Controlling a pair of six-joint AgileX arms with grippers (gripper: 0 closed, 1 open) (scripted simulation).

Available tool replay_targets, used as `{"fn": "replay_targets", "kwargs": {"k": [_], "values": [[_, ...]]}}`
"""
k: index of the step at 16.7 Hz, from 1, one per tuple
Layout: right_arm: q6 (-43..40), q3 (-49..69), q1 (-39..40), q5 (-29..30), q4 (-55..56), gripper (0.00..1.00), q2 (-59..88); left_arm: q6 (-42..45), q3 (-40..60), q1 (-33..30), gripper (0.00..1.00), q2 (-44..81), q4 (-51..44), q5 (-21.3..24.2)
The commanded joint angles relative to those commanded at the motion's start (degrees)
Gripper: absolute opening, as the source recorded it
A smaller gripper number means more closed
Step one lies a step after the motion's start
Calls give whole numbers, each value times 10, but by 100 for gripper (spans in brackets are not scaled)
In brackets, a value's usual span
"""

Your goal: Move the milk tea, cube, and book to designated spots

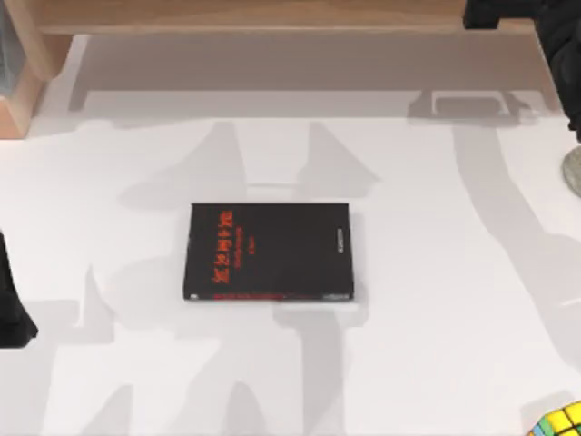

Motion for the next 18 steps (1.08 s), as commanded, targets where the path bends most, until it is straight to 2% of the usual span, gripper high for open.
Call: {"fn": "replay_targets", "kwargs": {"k": [5, 13, 18], "values": [[0, 20, -5, -4, -6, 100, 15, 0, 0, 0, 100, 0, 0, 0], [-1, 198, -25, -25, -58, 100, 138, 0, 0, 0, 100, 0, 0, 0], [-1, 214, -30, -28, -64, 100, 149, 0, 0, 0, 100, 0, 0, 0]]}}
